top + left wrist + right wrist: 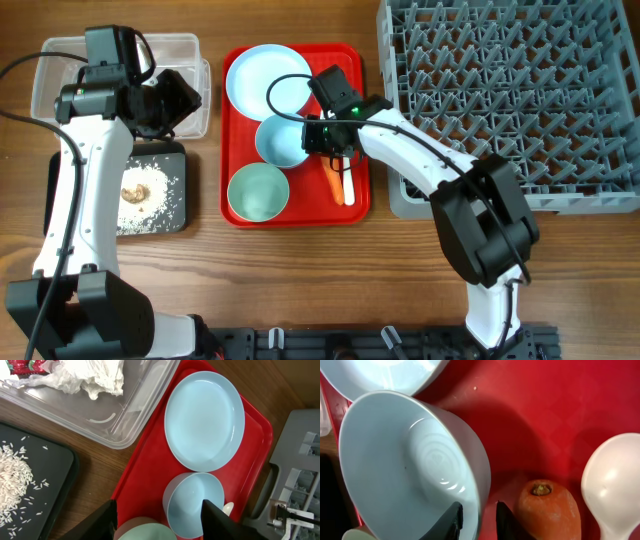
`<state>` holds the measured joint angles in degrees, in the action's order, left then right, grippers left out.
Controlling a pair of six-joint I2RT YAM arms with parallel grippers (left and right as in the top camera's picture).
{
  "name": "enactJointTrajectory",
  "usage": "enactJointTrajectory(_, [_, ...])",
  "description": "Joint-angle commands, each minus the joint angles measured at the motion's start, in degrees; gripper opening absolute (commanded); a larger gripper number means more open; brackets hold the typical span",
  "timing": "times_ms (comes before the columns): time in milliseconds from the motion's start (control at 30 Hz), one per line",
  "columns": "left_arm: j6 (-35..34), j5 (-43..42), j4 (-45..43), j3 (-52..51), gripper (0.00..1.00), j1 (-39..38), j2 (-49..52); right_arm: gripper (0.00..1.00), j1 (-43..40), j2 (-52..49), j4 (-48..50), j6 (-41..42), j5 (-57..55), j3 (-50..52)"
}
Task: Sort waste into correct bins and load items into the dishwasher rack
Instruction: 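Lift the white bowl and place it upright in the rack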
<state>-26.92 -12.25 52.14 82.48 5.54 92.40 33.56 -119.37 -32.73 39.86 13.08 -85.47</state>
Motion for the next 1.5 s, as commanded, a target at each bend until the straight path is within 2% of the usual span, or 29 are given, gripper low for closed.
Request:
enactJointTrajectory(0, [-0.35, 0.15, 0.04, 0.24, 0.53, 0.26, -1.11, 0.25, 0.42, -1.29, -0.24, 0.85, 0.72, 0.44])
enactJointTrajectory(133, [-0.35, 0.15, 0.04, 0.24, 0.53, 0.26, -1.11, 0.2, 0.39, -1.81, -0.33, 2.27, 0.72, 0.44])
enactJointTrajectory(267, [-0.35, 0.17, 0.04, 0.24, 0.54, 0.26, -1.11, 0.06, 0.39, -2.16, 0.02, 2.36, 1.01, 0.44])
enactJointTrajectory(500, [-0.35, 0.15, 0.22, 0.24, 0.57, 0.26, -1.11, 0.04, 0.37, -2.14, 0.55, 2.27, 2.03, 0.42])
enactJointTrajectory(567, [-0.35, 0.15, 0.35, 0.24, 0.61, 0.26, -1.11, 0.04, 0.33, -2.14, 0.85, 2.19, 2.05, 0.42])
enactJointTrajectory(700, [-0.35, 0.15, 0.48, 0.24, 0.76, 0.26, -1.11, 0.04, 0.07, -1.29, 0.98, 0.11, 2.54, -0.5])
enactJointTrajectory(733, [-0.35, 0.15, 0.46, 0.24, 0.82, 0.26, -1.11, 0.04, -0.04, -0.72, 0.55, -1.05, 2.49, -0.9])
enactJointTrajectory(800, [-0.35, 0.17, 0.44, 0.24, 1.0, 0.26, -1.11, 0.04, -0.46, 1.27, -0.13, -2.4, 2.43, -1.33])
enactJointTrajectory(1000, [-0.35, 0.17, 0.17, 0.24, 1.0, 0.26, -1.11, 0.04, -2.97, 11.15, -0.57, -4.22, -2.56, -1.44])
enactJointTrajectory(1133, [-0.35, 0.17, 0.2, 0.24, 1.0, 0.26, -1.11, 0.04, -4.81, 18.36, -0.74, -5.42, -11.41, -1.44])
enactJointTrajectory(1300, [-0.35, 0.15, 0.2, 0.24, 1.0, 0.26, -1.11, 0.04, -7.28, 23.93, -0.28, -10.45, -39.23, -1.44])
enactJointTrajectory(1400, [-0.35, 0.15, 0.2, 0.24, 1.0, 0.26, -1.11, 0.04, -8.24, 23.37, 4.92, -19.91, -59.3, -1.42])
enactJointTrajectory(1467, [-0.35, 0.15, 0.2, 0.24, 1.0, 0.26, -1.11, 0.04, -9.18, 21.9, 11.89, -28.26, -68.87, -1.42])
